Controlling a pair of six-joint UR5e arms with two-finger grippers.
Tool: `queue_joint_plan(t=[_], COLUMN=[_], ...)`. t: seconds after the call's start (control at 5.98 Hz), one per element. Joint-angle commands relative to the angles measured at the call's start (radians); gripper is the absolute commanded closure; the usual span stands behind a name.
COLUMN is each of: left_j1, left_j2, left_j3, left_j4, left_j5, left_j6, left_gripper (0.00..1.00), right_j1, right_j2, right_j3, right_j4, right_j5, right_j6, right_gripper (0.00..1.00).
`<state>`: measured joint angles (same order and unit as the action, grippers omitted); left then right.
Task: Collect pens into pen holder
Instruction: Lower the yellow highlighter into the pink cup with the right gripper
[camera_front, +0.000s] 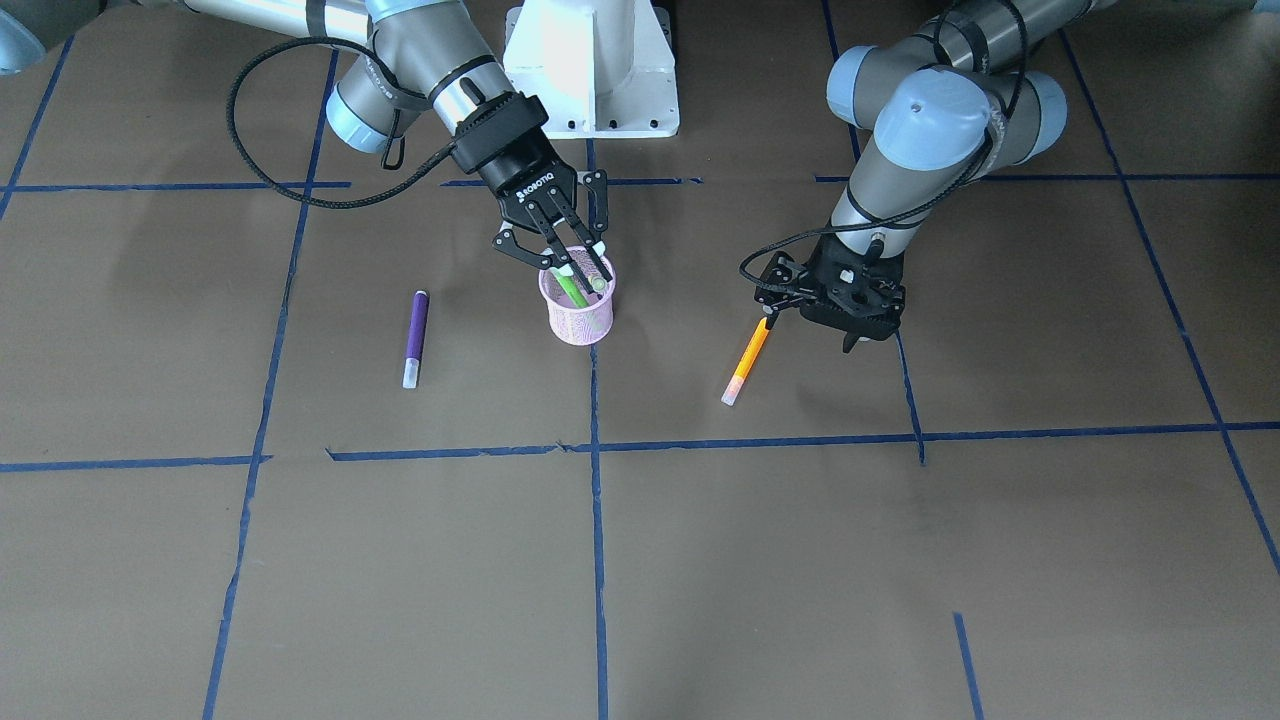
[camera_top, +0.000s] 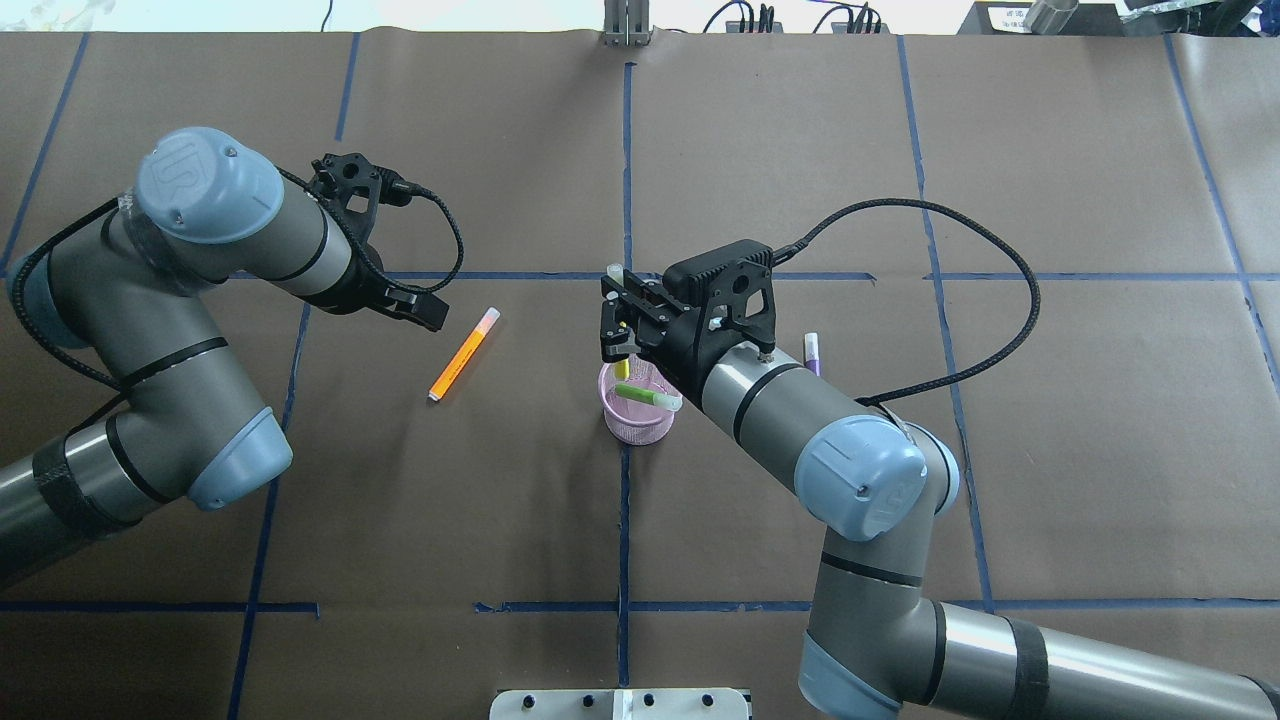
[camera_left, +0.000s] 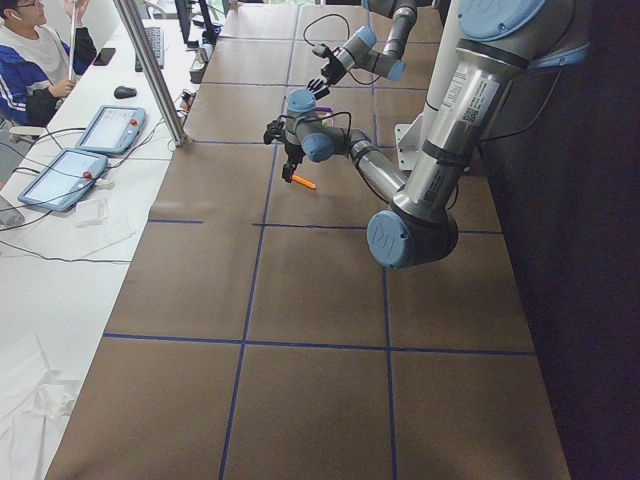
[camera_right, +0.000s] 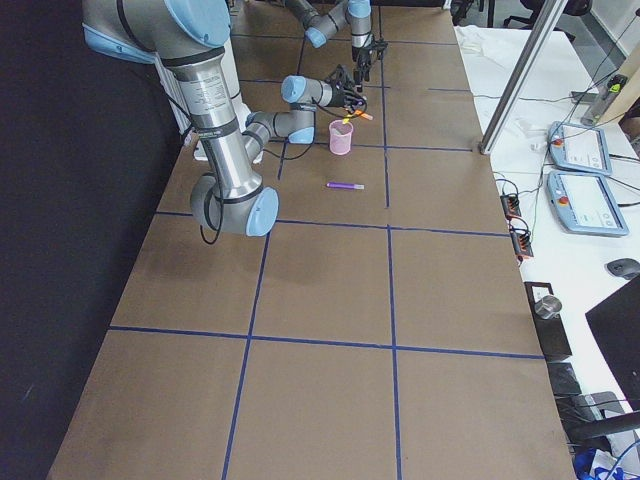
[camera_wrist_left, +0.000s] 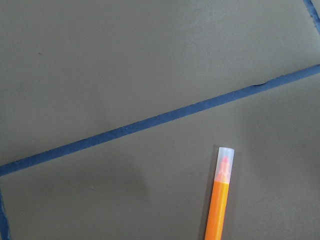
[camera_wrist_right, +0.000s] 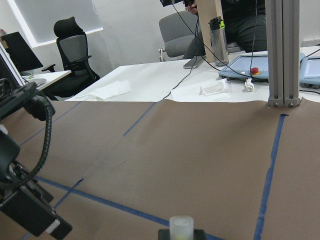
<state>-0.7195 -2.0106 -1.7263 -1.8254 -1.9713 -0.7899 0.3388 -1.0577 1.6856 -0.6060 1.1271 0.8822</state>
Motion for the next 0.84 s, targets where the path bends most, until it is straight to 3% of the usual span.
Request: queue_joint_plan(t=[0.0,0.17,0.33,0.5,0.67], left_j1=[0.002,0.002,0.002,0.002,0.003], left_j2=[0.0,-0.002,-0.002,-0.002,-0.004], left_j3=[0.001,0.001,0.001,0.001,0.001], left_j4=[0.0,0.0,0.0,0.0,0.0], left_j5=[0.0,0.0,0.0,0.0,0.0], left_j6=[-0.005,-0.005,-0.005,-0.005,-0.005], left_gripper=[0.0,0.0,0.0,0.0,0.0], right_j1=[-0.029,-0.041,-0.05,-0.052,-0.05], right_j2=[-0.019,-0.021,-0.019,-0.012,-0.016], right_j3=[-0.006,-0.007,-0.01,-0.01,-0.007], right_j4=[0.0,0.0,0.002,-0.001,-0.006], right_j5=[-0.007,-0.013,-0.032,-0.047,-0.046], right_j6=[0.0,0.001,0.007,0.001,0.0], right_gripper=[1.0,0.98,0.38,0.0,0.0])
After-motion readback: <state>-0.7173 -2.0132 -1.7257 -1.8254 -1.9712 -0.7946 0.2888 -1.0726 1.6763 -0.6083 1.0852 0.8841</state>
